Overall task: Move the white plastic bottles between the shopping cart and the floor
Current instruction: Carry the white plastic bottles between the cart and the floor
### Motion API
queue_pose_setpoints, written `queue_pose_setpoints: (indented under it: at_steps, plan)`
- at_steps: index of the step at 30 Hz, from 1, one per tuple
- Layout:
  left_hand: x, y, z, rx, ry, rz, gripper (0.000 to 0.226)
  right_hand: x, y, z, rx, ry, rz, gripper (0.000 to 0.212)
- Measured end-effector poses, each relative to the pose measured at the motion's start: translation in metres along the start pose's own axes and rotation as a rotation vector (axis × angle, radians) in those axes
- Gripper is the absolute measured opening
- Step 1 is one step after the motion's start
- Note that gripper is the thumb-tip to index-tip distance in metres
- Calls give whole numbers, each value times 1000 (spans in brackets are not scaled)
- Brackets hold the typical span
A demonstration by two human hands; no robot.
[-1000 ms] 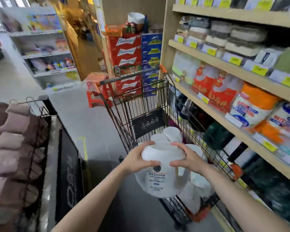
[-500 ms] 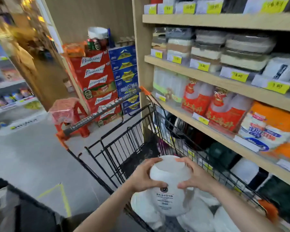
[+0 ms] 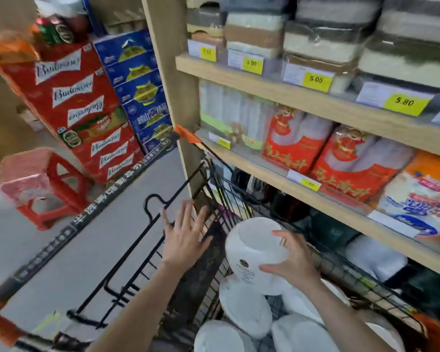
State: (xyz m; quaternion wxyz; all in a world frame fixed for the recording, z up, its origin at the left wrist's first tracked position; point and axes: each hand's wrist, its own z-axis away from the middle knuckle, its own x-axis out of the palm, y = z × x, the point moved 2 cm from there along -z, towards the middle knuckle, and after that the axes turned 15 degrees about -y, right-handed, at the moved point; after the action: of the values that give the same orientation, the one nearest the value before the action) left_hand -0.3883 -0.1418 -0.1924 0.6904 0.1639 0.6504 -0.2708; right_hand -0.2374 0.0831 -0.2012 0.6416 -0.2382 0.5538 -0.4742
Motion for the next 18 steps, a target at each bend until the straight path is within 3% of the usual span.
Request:
queue_pose_setpoints:
  at_steps: [4,9,18]
  plan:
    - [15,-6,-10,-134,-50,-139,78,15,16,-27,21,64,-18,74]
    - [24,-7,-15,-174,69,-161,71,46,50,-54,51,162,-146,68]
    - [26,-8,-16,-108,64,-87,68,34,48,-51,114,71,-85,69]
